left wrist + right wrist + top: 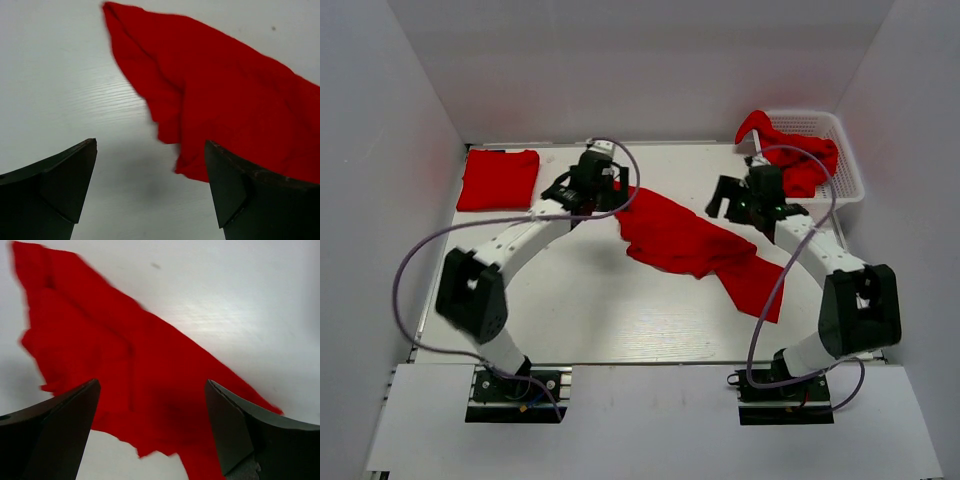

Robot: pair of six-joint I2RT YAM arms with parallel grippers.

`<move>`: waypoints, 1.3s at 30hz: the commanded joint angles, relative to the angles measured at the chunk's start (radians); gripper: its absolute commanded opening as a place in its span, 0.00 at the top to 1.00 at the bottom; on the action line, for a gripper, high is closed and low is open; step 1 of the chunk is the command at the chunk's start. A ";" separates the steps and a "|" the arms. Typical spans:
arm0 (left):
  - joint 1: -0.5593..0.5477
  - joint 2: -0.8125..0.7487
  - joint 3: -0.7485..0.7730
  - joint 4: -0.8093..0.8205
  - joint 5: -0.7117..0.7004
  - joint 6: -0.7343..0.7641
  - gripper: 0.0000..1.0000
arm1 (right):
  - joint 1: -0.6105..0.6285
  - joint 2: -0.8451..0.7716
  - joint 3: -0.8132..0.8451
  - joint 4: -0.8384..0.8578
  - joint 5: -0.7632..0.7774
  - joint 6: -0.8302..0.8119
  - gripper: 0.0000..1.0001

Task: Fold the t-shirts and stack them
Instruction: Flatten out the tshirt

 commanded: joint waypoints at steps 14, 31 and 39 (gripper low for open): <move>-0.007 0.482 0.342 -0.058 0.358 0.012 0.49 | -0.215 -0.387 -0.438 -0.171 0.269 0.164 0.10; 0.002 0.257 0.191 0.058 0.323 -0.016 1.00 | -0.338 -0.369 -0.482 -0.242 0.255 0.160 0.10; 0.012 0.223 0.147 0.049 0.257 -0.016 1.00 | -0.355 -0.237 -0.465 -0.242 0.232 0.134 0.10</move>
